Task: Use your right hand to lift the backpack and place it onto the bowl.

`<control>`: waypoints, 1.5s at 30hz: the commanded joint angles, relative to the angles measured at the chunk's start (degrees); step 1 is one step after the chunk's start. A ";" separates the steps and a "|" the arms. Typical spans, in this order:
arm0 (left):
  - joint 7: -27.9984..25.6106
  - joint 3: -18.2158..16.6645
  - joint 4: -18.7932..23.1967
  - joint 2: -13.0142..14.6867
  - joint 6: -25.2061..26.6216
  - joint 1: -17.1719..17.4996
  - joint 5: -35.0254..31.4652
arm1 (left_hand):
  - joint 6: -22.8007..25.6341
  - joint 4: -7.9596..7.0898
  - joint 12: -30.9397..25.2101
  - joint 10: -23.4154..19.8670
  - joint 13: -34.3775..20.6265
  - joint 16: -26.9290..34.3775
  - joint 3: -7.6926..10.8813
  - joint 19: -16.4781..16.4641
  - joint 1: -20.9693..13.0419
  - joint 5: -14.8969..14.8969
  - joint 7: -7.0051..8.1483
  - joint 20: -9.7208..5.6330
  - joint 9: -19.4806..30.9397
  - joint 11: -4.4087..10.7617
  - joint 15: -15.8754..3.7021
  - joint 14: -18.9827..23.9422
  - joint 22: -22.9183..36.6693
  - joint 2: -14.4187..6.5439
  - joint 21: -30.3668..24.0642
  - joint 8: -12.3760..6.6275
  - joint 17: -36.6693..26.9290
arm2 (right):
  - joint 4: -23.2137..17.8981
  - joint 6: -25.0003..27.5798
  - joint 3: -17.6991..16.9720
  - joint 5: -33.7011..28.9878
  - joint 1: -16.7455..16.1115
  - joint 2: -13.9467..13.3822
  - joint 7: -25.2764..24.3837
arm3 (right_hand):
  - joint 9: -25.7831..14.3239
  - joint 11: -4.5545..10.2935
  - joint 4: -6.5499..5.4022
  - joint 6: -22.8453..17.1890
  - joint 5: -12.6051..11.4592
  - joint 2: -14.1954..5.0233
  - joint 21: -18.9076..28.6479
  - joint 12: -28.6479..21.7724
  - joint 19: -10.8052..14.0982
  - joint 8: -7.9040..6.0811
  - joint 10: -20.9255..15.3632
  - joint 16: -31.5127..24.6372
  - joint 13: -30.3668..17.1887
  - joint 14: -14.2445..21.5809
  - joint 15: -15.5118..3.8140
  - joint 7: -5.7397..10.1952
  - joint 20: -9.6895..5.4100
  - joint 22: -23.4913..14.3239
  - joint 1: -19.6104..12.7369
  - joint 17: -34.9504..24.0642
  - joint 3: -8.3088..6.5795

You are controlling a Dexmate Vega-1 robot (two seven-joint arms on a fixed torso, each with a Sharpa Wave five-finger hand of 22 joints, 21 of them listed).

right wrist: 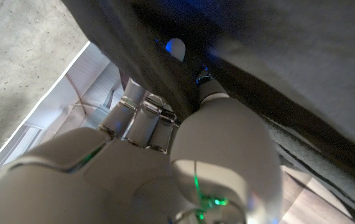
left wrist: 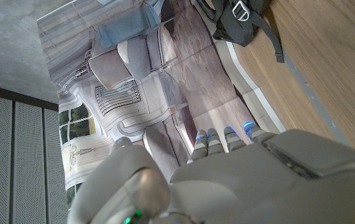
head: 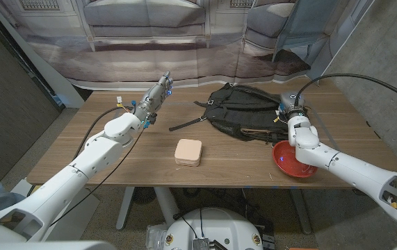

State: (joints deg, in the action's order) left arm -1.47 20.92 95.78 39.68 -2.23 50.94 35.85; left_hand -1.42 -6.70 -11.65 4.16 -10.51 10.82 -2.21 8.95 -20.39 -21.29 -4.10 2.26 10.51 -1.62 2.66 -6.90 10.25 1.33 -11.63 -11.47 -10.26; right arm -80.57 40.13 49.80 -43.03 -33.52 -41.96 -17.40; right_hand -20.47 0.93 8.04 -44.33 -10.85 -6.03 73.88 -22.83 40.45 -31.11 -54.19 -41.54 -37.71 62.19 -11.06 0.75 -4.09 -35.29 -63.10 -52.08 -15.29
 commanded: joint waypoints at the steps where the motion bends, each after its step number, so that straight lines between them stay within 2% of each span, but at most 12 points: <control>1: 0.29 0.09 0.05 -0.09 -0.14 -0.05 0.10 | 0.38 -0.08 0.19 0.12 -0.17 -0.02 -0.52 0.01 0.03 -0.16 -0.23 0.27 0.26 0.01 0.03 0.02 0.21 -0.68 0.09 0.06 -0.25 | -1.00 -0.46 -1.93 0.87 0.06 0.63 -5.26 | 0.08 10.47 -0.04 -10.49 -0.31 -1.03 1.27 0.66 -0.61 0.32 -14.56 0.40 -0.49 -0.12 -2.10 10.57 -8.35 0.24 -1.49 -0.05 0.55; 13: 0.60 0.20 -0.19 -0.21 -0.59 -0.16 -0.01 | 0.39 -0.08 0.18 0.08 -0.17 -0.02 -0.68 -0.05 0.00 -0.17 -0.20 0.35 0.26 -0.02 0.08 0.01 0.21 -0.76 0.07 0.07 -0.25 | -2.77 -0.85 -3.13 1.10 -0.94 -0.30 -7.98 | -0.32 10.46 -0.23 -10.62 -0.44 -1.23 3.68 1.97 -1.24 0.47 -15.30 0.97 -1.55 0.33 -1.98 10.53 -8.38 1.37 -1.93 -0.73 1.58; 27: 1.00 0.50 -0.50 -0.59 -1.12 -0.52 -0.20 | 0.32 -0.07 0.17 0.10 -0.17 -0.04 -0.86 0.00 -0.05 -0.17 -0.25 0.32 0.26 0.02 0.02 -0.04 0.21 -0.84 0.09 0.11 -0.25 | -6.65 -0.32 -4.70 0.58 -2.30 -2.30 -8.08 | -0.14 10.43 -0.41 -10.78 -0.47 -1.43 5.27 3.16 -2.46 1.02 -15.43 2.00 -2.37 0.29 -1.99 10.58 -8.40 2.54 -2.15 -1.11 2.22; 37: 1.62 0.41 -1.25 -0.72 -1.64 -0.80 0.00 | 0.34 -0.06 0.18 0.11 -0.17 -0.03 -1.03 -0.07 -0.10 -0.18 -0.25 0.24 0.26 0.10 0.03 -0.03 0.21 -0.92 0.06 0.11 -0.24 | -8.62 0.25 -5.18 -0.84 -2.64 -2.64 -7.55 | 0.08 10.41 -0.41 -10.97 -0.55 -1.39 6.20 3.85 -3.00 1.47 -15.84 2.41 -2.61 0.29 -1.95 10.57 -8.41 3.32 -2.42 -1.52 2.66; 45: 2.30 0.57 -2.09 -0.77 -1.55 -1.49 0.09 | 0.36 -0.05 0.16 0.06 -0.17 -0.03 -1.14 0.01 -0.14 -0.19 -0.28 0.27 0.26 0.02 0.08 -0.02 0.20 -0.98 0.09 0.10 -0.24 | -9.41 -1.60 -5.78 -1.45 -2.84 -3.09 -8.41 | -0.20 10.39 -0.53 -11.04 -0.66 -1.49 7.46 4.78 -3.53 1.87 -16.04 2.91 -3.11 0.40 -1.91 10.52 -8.42 4.46 -2.72 -2.10 3.22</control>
State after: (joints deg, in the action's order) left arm -0.05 21.34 94.69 39.02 -3.65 50.18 35.74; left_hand -1.42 -6.68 -11.65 4.16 -10.51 10.82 -3.03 8.94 -20.31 -21.29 -4.10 2.25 10.51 -1.62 2.66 -6.91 10.25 0.80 -11.63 -11.47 -10.26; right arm -88.42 40.01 44.81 -43.49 -35.99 -44.40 -25.31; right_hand -20.27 3.07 7.65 -46.57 -11.25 -5.75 80.66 -18.61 37.19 -29.49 -59.80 -38.75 -40.69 62.34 -10.93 2.98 -3.29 -31.03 -63.38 -53.74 -12.40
